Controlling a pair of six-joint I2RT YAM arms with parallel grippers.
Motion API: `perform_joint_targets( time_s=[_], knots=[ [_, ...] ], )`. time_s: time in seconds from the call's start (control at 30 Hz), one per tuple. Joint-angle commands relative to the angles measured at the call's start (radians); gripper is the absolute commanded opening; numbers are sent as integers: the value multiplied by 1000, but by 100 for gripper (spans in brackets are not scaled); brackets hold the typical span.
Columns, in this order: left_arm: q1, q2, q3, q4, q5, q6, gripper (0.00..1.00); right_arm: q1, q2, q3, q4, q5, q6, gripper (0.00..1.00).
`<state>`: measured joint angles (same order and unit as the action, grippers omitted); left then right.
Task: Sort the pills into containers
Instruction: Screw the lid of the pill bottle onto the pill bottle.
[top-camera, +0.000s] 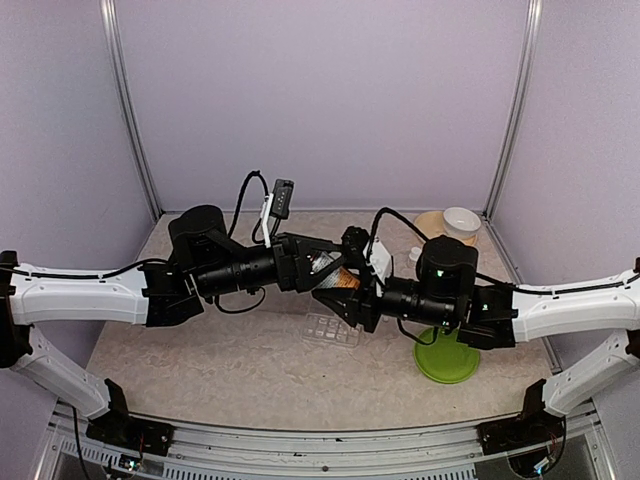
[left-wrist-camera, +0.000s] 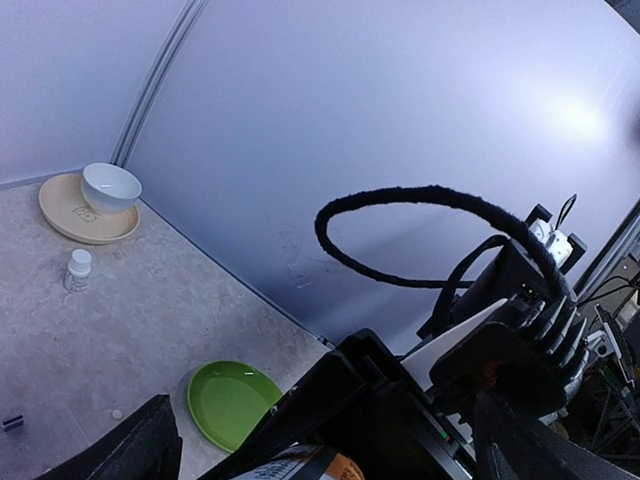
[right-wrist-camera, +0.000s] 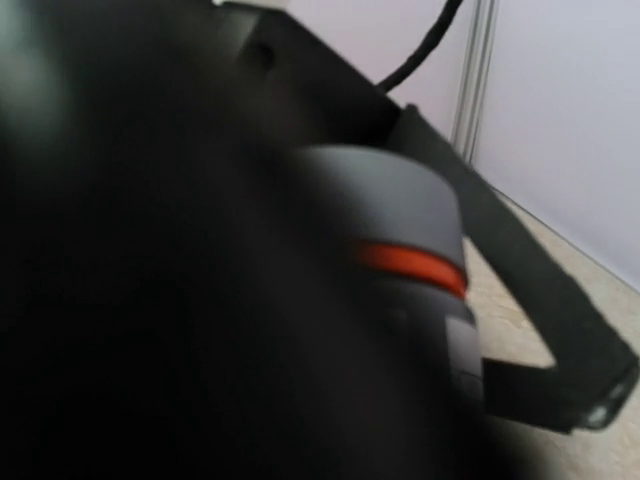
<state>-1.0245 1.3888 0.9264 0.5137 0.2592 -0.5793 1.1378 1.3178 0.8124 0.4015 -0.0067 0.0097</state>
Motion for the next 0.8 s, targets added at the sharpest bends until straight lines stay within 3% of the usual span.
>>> perform_joint_targets(
  time_s=[0.0, 0.13, 0.53, 0.77],
  knots=[
    [-22, -27, 18, 83, 57, 9, 99, 18, 48, 18, -65, -30, 11, 0],
    [-20, -38, 13, 71, 36, 13, 99, 23, 46, 12, -63, -25, 12, 0],
    [-11, -79, 13, -12, -20, -5, 99, 20, -140, -62, -48, 188, -19, 0],
    [3, -62, 108, -235, -73, -11, 99, 20, -163, -71, -92, 240, -63, 0]
  ],
)
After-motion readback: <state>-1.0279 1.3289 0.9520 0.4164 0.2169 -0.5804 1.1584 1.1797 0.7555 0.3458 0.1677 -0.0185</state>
